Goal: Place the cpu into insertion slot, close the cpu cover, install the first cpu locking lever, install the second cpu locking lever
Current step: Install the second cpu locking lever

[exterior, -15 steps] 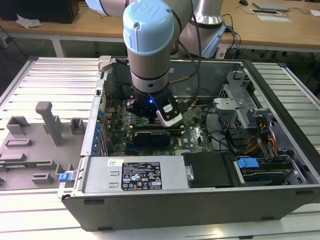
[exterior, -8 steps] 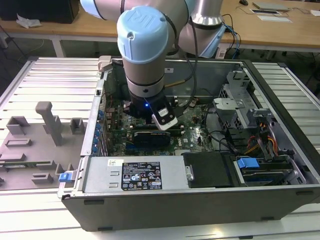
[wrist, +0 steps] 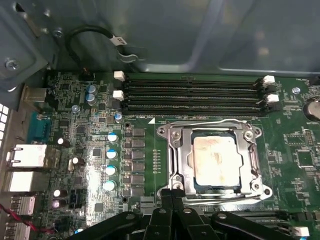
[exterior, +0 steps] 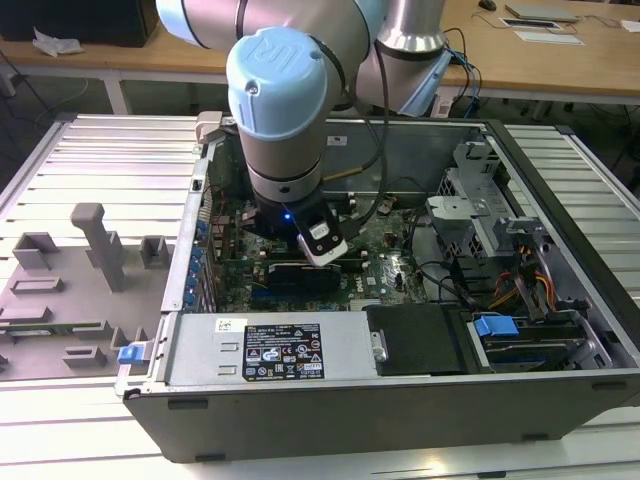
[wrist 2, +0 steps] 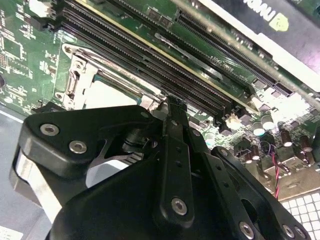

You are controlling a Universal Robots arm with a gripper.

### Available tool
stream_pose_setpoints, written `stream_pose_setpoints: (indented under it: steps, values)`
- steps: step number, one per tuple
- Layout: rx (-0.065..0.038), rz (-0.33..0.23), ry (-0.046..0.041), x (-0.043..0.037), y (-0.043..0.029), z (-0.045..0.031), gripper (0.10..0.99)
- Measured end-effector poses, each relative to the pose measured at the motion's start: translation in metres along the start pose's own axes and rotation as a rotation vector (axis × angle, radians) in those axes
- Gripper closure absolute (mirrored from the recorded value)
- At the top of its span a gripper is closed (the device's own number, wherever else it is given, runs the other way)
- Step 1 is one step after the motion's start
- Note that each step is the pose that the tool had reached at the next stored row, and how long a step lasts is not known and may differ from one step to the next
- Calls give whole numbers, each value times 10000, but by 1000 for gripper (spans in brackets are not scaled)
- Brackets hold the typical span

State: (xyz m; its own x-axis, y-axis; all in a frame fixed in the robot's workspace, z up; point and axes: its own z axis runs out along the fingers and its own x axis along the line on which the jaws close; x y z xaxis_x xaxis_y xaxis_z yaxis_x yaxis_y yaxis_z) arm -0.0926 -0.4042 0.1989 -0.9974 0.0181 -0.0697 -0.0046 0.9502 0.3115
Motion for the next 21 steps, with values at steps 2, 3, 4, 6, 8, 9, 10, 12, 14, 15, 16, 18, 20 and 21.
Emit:
stream_pose_setpoints:
  steps: [2, 3, 4, 6, 8, 9, 10, 12, 14, 15, 16, 18, 20, 21]
  values:
    - [-5, 1, -1, 7, 14, 15, 980]
    - [-5, 1, -1, 8, 22, 19, 980]
    - [-7, 0, -2, 9, 31, 24, 980]
    - [-7, 0, -2, 12, 52, 39, 980]
    - [-8, 0, 3, 14, 51, 56, 980]
    - [-5, 1, 4, 15, 50, 56, 980]
    - [-4, 2, 4, 15, 50, 56, 980]
    - [-8, 3, 0, 12, 59, 31, 980]
    - [10, 1, 3, 2, 92, -69, 980]
    - [48, -2, 4, -1, 101, -98, 980]
    - [128, -6, 1, -6, 108, -117, 980]
    - [600, -7, -5, -37, 121, -157, 980]
    - [628, 33, -10, -102, 121, -152, 980]
    - [641, 40, -7, -126, 121, -151, 980]
